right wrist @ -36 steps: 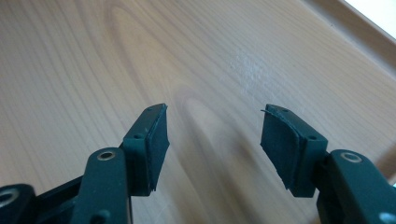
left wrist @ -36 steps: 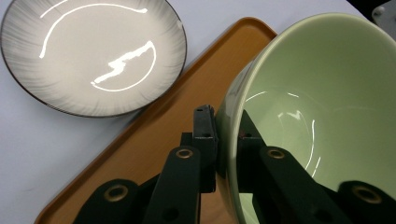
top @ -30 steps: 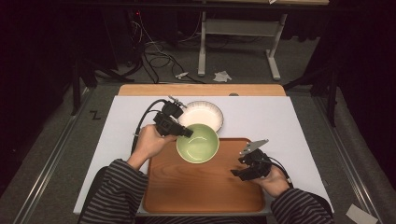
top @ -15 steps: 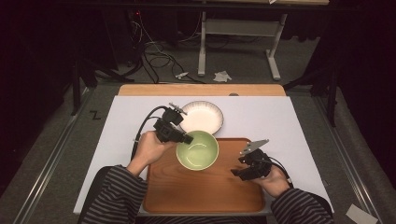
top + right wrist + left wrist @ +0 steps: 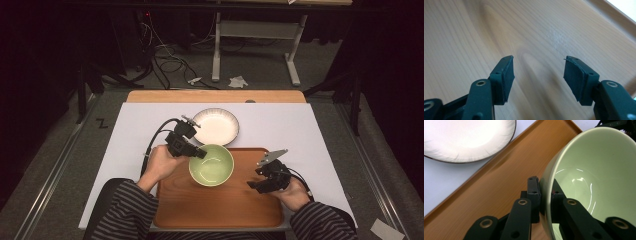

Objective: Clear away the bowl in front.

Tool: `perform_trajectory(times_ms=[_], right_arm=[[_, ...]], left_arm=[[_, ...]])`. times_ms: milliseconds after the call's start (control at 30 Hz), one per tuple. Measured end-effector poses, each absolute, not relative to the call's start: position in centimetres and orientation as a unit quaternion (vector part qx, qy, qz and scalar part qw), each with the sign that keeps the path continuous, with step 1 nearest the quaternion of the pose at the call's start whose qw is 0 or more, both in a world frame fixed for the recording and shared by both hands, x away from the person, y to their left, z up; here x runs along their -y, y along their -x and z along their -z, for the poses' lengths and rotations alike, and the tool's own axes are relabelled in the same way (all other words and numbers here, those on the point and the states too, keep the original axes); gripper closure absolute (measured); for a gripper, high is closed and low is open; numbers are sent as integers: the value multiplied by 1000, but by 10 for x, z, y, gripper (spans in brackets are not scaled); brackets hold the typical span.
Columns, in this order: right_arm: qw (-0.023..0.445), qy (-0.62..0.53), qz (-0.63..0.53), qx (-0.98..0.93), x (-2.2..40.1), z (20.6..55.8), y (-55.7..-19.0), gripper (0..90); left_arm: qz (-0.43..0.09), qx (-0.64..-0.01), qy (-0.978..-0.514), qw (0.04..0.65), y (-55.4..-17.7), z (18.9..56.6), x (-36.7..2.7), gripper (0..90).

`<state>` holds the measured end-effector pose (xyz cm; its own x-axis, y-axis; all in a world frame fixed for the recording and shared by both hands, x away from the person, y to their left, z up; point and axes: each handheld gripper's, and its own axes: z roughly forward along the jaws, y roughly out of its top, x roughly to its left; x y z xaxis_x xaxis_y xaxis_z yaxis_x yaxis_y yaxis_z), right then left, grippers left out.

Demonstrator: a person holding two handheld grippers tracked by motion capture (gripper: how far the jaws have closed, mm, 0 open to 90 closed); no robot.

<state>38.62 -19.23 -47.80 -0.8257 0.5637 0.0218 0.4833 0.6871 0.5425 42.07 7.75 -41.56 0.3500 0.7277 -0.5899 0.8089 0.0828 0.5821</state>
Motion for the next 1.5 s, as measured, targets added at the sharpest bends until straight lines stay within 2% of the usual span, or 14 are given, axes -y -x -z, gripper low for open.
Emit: perform_trajectory(times_ms=[400, 1500], right_arm=[[73, -286, -274, -915, 192, 478, -386, 431], [74, -285, -275, -915, 193, 478, -386, 431]], left_arm=[[25, -577, -681, 451, -420, 433, -73, 835], [33, -588, -687, 426, -430, 465, -53, 833]])
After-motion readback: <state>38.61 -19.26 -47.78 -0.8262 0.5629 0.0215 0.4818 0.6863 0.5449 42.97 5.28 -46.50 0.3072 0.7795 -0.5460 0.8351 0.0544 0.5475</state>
